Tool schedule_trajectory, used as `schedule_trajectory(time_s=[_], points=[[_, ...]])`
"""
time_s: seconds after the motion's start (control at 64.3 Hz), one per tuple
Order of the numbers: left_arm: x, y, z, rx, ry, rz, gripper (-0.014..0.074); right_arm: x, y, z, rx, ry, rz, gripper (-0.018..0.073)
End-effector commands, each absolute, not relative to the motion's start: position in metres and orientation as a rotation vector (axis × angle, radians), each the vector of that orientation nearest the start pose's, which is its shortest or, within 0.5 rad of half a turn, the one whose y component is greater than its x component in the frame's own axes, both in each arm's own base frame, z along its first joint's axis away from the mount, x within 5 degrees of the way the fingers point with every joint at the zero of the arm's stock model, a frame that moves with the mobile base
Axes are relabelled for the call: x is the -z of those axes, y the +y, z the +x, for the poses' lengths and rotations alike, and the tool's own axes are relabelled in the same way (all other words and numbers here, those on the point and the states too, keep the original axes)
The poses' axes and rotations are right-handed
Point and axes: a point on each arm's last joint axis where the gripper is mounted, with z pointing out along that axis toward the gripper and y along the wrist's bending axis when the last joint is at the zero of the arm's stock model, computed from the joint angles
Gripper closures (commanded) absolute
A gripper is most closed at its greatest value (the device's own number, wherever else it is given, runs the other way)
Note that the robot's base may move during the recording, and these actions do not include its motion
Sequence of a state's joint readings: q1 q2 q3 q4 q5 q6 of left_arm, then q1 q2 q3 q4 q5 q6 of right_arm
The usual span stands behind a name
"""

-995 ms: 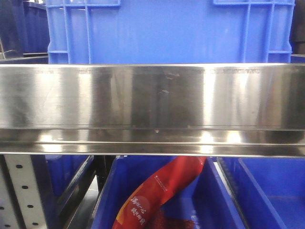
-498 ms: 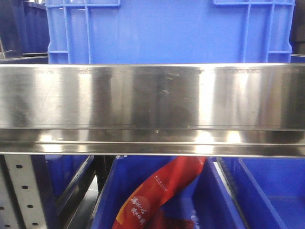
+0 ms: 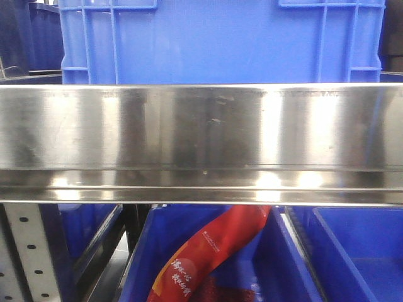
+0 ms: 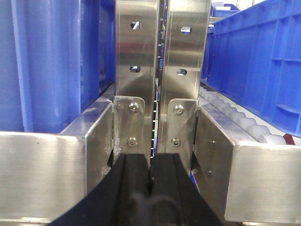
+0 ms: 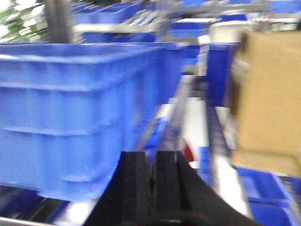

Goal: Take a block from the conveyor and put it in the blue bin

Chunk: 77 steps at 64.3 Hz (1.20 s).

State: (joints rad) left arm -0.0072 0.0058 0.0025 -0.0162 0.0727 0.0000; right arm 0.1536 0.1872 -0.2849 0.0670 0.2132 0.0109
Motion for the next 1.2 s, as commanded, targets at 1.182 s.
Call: schedule_trajectory(time_s=[1.182], points=[[-0.208, 0.0, 0.056, 0.022, 1.542, -0.012, 0.0707, -0.209, 0.004, 0.056, -0.095, 1.535, -0.01, 0.0721]])
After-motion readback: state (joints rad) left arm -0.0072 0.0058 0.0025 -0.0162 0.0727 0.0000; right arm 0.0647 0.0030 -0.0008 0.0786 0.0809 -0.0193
